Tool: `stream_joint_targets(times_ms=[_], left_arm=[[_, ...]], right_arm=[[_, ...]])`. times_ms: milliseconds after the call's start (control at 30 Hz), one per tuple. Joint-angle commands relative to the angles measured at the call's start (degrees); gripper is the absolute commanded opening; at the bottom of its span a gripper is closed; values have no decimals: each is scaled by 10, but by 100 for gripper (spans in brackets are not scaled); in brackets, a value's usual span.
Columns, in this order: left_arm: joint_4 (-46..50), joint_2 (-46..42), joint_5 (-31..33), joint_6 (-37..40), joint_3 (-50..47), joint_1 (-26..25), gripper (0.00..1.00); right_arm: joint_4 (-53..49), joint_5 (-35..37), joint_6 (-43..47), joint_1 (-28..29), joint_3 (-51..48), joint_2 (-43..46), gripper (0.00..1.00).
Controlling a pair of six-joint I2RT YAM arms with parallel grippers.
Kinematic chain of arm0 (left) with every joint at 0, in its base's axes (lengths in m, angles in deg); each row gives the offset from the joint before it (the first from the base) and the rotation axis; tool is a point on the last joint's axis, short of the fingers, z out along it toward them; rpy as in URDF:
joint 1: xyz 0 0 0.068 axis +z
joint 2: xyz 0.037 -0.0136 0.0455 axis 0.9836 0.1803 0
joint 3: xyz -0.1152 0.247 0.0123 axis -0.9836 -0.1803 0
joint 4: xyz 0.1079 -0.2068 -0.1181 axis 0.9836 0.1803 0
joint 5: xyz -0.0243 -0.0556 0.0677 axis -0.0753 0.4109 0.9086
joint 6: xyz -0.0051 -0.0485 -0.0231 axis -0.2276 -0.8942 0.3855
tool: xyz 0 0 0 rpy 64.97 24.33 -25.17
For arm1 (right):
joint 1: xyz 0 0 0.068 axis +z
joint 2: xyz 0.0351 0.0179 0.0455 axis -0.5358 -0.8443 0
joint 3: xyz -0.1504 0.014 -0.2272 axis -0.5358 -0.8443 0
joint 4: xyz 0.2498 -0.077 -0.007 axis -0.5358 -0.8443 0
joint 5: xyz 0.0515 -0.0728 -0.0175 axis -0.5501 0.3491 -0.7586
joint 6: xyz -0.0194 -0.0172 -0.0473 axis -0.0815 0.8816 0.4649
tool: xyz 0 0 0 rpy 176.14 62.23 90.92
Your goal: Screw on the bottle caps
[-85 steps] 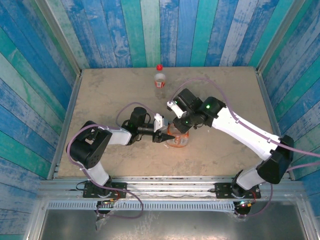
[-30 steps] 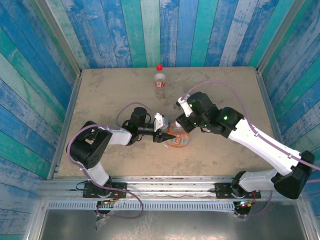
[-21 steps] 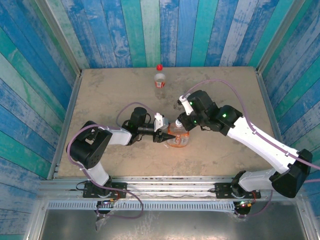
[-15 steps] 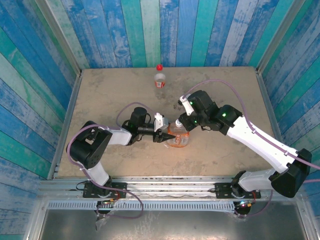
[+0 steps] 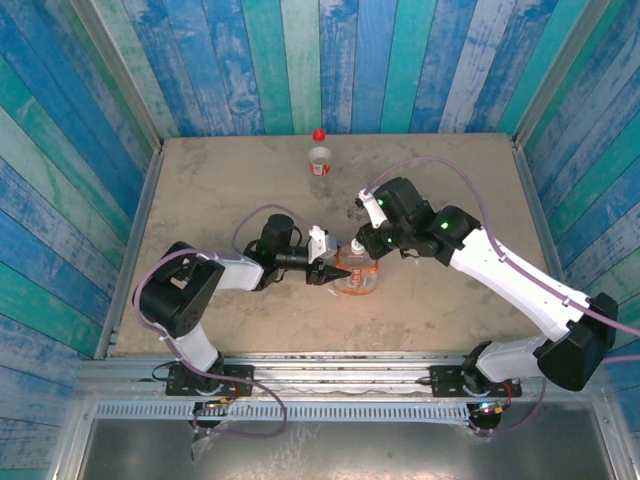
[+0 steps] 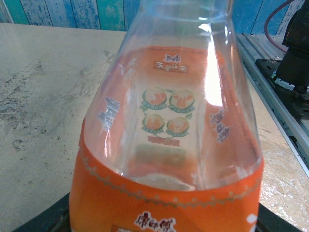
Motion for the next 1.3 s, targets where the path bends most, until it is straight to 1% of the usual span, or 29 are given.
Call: stream_joint_targets(times_ms=[0, 167, 333, 467, 767, 867, 1100, 1267], left_arm=[[16, -13, 17, 5, -2, 3, 59], [15, -12, 16, 5, -2, 3, 59], [14, -14, 19, 6, -4, 3, 59], [13, -11, 18, 2, -2, 3, 59], [13, -6, 19, 2, -2, 3, 59], [13, -4, 20, 3, -2, 3, 59], [11, -1, 20, 3, -2, 3, 59], [12, 1, 20, 4, -3, 3, 59]], right_arm=[[-56, -8, 5, -4, 2, -24, 31], [-65, -4, 10, -4, -9, -33, 27], [-72, -14, 10, -4, -5, -26, 26], [-70, -20, 8, -4, 9, -13, 28], [-64, -46, 10, -4, 30, -6, 37], [-61, -44, 7, -4, 20, 0, 37], [-59, -33, 1, -4, -28, 4, 29], [-59, -37, 1, -4, -44, 9, 27]])
